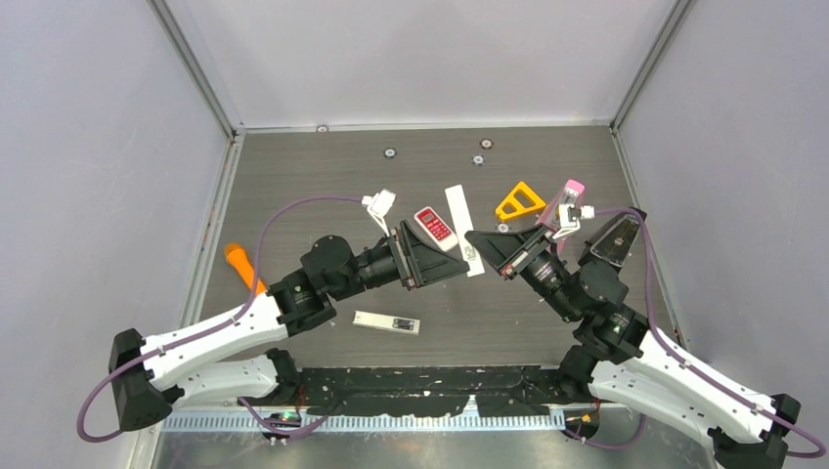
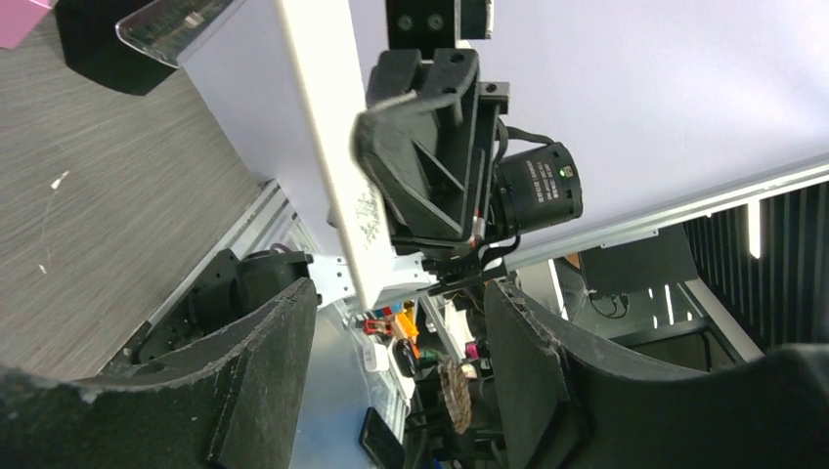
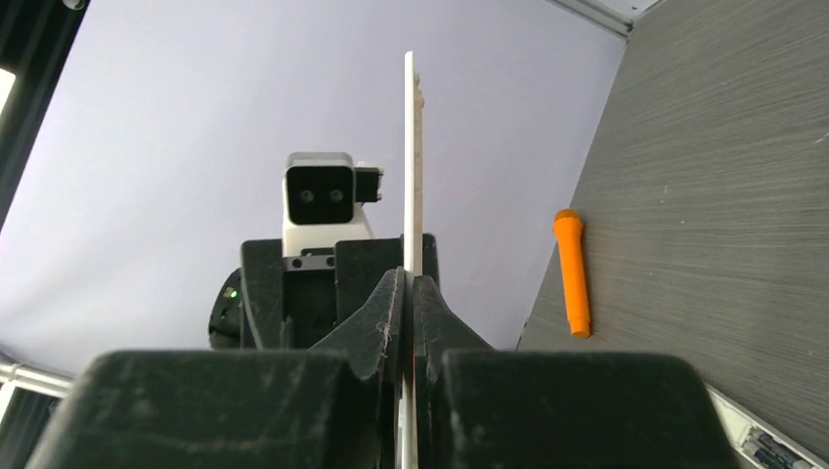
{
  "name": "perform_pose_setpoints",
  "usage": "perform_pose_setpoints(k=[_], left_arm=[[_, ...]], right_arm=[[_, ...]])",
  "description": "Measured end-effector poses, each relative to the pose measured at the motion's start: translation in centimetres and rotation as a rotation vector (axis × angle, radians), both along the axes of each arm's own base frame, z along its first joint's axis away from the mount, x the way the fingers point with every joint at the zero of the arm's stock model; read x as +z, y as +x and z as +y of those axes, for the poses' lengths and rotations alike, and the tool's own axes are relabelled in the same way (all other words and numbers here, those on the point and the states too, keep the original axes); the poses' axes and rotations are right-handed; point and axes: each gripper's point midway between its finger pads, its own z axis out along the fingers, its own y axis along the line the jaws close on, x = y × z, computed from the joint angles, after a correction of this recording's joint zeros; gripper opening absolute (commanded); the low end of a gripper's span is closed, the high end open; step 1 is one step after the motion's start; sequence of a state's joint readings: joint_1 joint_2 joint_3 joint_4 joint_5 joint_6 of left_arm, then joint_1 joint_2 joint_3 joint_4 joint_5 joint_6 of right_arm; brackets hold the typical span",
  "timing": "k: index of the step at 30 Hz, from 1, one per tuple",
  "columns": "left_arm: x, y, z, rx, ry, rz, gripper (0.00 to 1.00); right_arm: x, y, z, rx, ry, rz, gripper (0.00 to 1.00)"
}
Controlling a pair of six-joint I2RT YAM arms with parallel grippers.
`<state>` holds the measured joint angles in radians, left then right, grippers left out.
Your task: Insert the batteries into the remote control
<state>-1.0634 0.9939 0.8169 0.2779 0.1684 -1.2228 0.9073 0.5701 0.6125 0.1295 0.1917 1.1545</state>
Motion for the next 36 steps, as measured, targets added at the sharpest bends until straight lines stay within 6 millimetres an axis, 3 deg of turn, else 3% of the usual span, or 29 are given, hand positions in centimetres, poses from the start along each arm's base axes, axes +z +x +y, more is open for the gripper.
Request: perform_pose_setpoints(k=[10, 15, 17, 19, 20, 22, 24, 29, 36], left_arm=[[-1.2, 0.4, -0.9, -0.046, 0.012, 0.064, 0.27], [-1.6, 0.1, -1.3, -0.075, 0.019, 0.076, 0.00], [-1.5, 0.2, -1.2, -0.078, 0.014, 0.077, 0.00], [-1.5, 0.1, -1.2, -0.082, 0.015, 0.073, 0.00], [-1.5, 0.1, -1.2, -0.082, 0.018, 0.065, 0.00], [-1.7, 0.0, -1.1, -0.086, 0.029, 0.044, 0.00], [-2.2, -0.3, -0.7, -0.097, 0.062, 0.001, 0.00], [-3.6, -2.2, 0.8, -0.177, 0.223, -0.165, 0.00], [-3.6, -4.2, 3.9, -0.323, 0.457, -0.450, 0.00]], right_arm=[[0.8, -0.7, 1.1, 0.074, 0.074, 0.017, 0.05], [0.3, -0.7, 1.5, 0.091, 0.071, 0.030, 0.07], [0.3, -0.7, 1.5, 0.091, 0.073, 0.030, 0.18], [0.4, -0.7, 1.5, 0.091, 0.071, 0.026, 0.37], [0.4, -0.8, 1.4, 0.092, 0.067, 0.021, 0.52], [0.2, -1.0, 1.2, 0.091, 0.053, 0.017, 0.68], [-0.1, -1.3, 0.7, 0.081, 0.016, 0.007, 0.78], [0.8, -2.1, -1.1, 0.049, -0.141, -0.075, 0.93], [8.8, -4.5, -2.7, 0.107, -0.460, -0.386, 0.96]])
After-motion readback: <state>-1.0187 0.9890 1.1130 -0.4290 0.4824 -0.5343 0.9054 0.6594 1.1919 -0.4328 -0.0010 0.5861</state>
